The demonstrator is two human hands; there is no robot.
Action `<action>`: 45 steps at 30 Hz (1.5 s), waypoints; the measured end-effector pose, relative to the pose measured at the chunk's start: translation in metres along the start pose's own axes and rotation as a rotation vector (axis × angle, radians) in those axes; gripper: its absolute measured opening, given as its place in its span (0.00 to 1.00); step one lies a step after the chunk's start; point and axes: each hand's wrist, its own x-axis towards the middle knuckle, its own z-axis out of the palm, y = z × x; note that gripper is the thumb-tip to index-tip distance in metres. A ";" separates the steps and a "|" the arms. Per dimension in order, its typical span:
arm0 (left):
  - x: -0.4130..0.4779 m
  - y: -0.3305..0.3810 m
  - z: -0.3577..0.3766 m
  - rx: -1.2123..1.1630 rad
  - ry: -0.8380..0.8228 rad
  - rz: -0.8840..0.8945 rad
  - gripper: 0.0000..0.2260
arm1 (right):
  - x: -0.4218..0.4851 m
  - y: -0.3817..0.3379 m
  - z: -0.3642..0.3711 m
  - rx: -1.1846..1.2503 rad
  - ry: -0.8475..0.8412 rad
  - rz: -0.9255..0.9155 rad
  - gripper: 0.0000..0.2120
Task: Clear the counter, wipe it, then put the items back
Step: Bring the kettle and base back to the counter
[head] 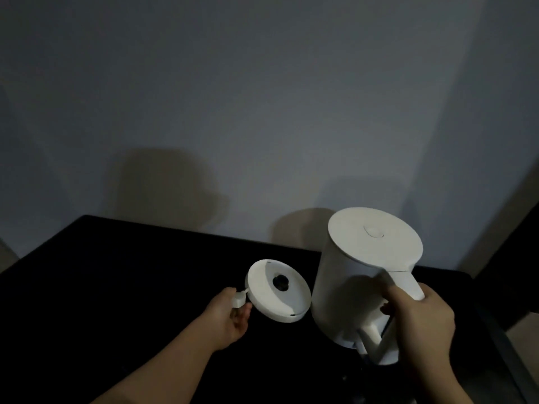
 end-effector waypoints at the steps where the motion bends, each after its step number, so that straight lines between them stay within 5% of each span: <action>1: 0.003 0.001 0.000 0.056 0.018 0.013 0.11 | 0.000 0.001 0.001 -0.004 0.006 -0.003 0.08; 7: 0.025 -0.002 -0.002 0.317 0.086 0.062 0.08 | 0.002 0.002 0.008 -0.007 0.024 0.002 0.07; 25: 0.064 0.009 0.018 0.635 -0.076 0.325 0.28 | 0.021 0.003 0.025 0.033 0.083 0.004 0.07; 32: 0.084 0.005 0.022 0.997 -0.071 0.461 0.25 | 0.022 0.016 0.029 0.112 0.114 -0.016 0.05; 38: 0.089 0.002 0.027 1.253 -0.017 0.605 0.33 | 0.022 0.018 0.028 0.110 0.106 -0.008 0.04; 45: 0.087 0.000 0.042 1.693 0.101 0.659 0.28 | 0.034 0.013 0.030 0.139 0.088 -0.029 0.05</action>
